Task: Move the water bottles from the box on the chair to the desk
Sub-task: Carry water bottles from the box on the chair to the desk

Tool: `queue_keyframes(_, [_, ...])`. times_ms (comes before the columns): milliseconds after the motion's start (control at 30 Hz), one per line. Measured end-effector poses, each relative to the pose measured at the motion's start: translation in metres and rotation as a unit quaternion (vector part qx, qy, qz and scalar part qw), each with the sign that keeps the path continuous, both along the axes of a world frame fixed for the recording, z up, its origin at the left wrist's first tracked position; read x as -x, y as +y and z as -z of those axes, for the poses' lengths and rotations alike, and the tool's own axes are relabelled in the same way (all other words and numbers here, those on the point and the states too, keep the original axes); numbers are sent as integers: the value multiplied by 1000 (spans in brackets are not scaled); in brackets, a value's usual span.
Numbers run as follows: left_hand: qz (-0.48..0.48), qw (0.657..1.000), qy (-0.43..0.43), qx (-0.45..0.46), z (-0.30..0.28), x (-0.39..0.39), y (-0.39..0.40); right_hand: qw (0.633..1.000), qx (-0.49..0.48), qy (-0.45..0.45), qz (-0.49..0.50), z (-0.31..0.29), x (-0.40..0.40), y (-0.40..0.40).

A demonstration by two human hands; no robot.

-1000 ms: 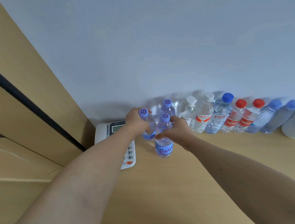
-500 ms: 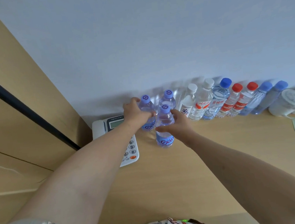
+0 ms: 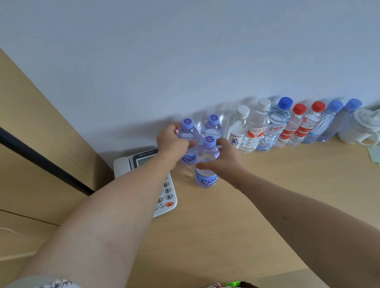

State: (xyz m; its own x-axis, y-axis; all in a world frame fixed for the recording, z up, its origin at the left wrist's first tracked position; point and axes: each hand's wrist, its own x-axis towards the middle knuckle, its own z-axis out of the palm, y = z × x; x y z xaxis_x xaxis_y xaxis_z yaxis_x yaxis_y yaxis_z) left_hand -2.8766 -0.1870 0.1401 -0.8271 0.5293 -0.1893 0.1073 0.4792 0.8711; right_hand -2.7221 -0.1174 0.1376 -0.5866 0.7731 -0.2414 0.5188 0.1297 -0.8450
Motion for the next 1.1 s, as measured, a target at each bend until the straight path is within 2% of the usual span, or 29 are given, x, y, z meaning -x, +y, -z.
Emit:
queue_keyframes(233, [-6, 1000, -22, 5, 2, 5, 5, 1000, 18, 11, 15, 7, 8, -8])
queue_keyframes(400, [1, 999, -34, 2, 1, 6, -1, 999, -16, -24, -46, 4, 15, -15])
queue_keyframes(533, [12, 999, -48, 21, -1, 8, -7, 996, -6, -45, -77, 0, 14, -8])
queue_keyframes(833, [37, 994, 21, 100, -13, 22, -34, 998, -22, -38, -53, 2, 31, -19])
queue_keyframes(1100, [18, 990, 79, 112, -28, 30, -57, 997, -17, -51, -54, 3, 36, -25])
